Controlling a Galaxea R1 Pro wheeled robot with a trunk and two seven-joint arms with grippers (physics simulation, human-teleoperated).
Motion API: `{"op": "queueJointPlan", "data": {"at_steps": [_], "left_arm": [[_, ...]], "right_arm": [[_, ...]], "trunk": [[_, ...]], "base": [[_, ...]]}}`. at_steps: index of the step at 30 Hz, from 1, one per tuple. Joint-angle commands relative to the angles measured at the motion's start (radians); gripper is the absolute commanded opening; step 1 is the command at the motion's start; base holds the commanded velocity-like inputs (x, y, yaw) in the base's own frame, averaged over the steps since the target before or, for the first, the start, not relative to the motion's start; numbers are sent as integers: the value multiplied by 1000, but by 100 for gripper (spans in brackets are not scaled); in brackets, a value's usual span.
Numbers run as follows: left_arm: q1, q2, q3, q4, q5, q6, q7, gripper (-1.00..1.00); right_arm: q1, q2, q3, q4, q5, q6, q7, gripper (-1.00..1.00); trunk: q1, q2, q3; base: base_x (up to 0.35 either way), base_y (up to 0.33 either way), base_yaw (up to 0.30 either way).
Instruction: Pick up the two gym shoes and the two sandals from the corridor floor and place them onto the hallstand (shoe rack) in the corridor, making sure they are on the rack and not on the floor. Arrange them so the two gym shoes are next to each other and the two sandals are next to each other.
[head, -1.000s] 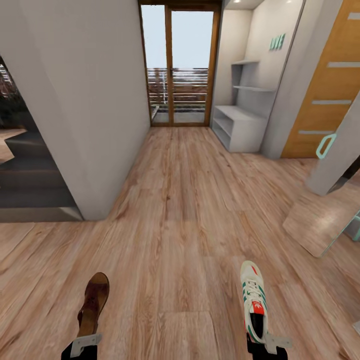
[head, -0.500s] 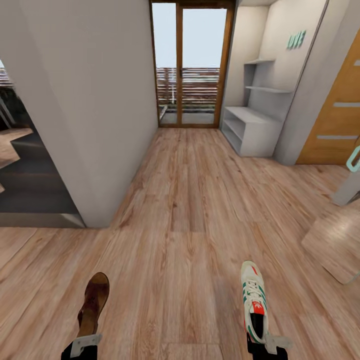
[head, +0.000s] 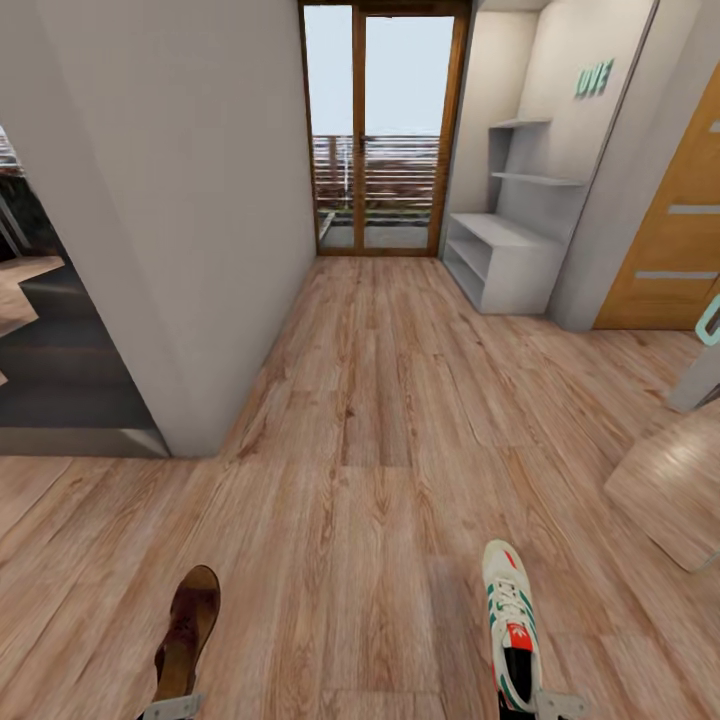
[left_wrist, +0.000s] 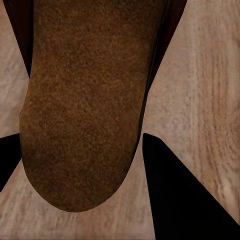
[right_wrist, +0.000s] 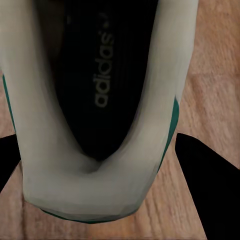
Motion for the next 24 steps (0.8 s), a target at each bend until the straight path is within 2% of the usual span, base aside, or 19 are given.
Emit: {"op": "queueJointPlan", "data": {"at_steps": [1, 6, 24], "left_arm": [[0, -1, 3, 1, 2, -2, -3, -100], [0, -2, 2, 1, 2, -2, -3, -100], [2, -2, 2, 1, 1, -3, -2, -100]], "right_arm": [[-1, 0, -3, 2, 0, -4, 1, -100], [-1, -1, -3, 5, 0, -4, 0, -100], [-1, 1, -3, 5, -1, -10, -2, -100]], "trunk": [[0, 0, -1], [0, 0, -1], [0, 0, -1]], "base": [[13, 0, 0], [163, 0, 0], [332, 0, 0]]}}
